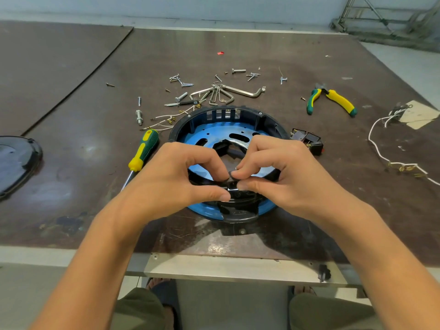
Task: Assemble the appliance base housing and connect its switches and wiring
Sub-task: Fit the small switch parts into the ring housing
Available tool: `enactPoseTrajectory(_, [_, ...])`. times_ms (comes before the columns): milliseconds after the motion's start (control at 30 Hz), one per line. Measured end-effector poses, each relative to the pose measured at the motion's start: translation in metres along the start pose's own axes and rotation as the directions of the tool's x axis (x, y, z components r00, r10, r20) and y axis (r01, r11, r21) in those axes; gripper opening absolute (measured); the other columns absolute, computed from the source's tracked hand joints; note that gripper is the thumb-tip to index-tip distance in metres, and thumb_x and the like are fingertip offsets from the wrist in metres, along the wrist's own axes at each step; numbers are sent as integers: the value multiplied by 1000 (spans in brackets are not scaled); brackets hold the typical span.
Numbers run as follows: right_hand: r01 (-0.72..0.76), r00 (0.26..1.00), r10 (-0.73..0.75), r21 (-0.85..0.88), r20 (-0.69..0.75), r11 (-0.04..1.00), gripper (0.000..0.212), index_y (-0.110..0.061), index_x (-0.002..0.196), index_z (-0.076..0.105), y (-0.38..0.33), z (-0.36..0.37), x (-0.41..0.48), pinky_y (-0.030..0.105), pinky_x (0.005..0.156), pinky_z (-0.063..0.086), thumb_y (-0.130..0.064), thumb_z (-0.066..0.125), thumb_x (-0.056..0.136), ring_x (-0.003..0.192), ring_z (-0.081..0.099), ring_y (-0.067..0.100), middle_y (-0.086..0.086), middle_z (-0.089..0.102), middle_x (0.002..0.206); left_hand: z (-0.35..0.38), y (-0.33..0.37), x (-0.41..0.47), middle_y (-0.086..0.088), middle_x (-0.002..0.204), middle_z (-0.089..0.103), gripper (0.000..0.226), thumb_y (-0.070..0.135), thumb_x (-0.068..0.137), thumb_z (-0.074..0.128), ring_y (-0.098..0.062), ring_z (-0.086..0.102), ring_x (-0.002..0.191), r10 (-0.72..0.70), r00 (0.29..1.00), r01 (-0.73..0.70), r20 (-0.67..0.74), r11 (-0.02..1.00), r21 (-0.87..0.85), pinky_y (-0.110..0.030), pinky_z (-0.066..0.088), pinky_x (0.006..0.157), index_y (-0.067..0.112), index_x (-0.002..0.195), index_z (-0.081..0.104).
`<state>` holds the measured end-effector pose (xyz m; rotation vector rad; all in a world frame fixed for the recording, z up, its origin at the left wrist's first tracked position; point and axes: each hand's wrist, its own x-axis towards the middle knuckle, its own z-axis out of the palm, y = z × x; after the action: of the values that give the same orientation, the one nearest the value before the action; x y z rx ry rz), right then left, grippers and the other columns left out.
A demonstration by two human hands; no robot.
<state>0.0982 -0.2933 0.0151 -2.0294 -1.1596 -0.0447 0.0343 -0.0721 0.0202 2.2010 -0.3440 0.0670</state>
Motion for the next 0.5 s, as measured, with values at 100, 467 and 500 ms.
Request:
enactPoseTrajectory(100, [-62,998,61,47,27,997,13,-15,91,80,-1,-1,1,34,69,53,-12,84,79,79,62,16,-1,64,85,2,1,0,14,85,73,14,35,77,83,-9,70,86,46,999,-46,-24,999,7,-33,55,76,31,86,74])
enactPoseTrajectory(467, [-234,972,228,133,58,963,10,-15,98,77,1,-16,-3,25,86,54,-13,74,89,95,70,7,-7,75,94,7,-3,3,10,88,70,13,20,80,80,-18,68,89,137,990,-137,-21,990,22,-27,50,80,22,92,79])
enactPoseTrajectory(500, [-237,971,232,97,58,967,7,-18,94,78,0,-16,-2,29,87,54,-18,75,88,94,69,7,-8,75,92,6,-3,3,10,90,69,13,20,80,81,-18,67,90,142,990,-141,-13,990,29,-30,51,80,22,93,78])
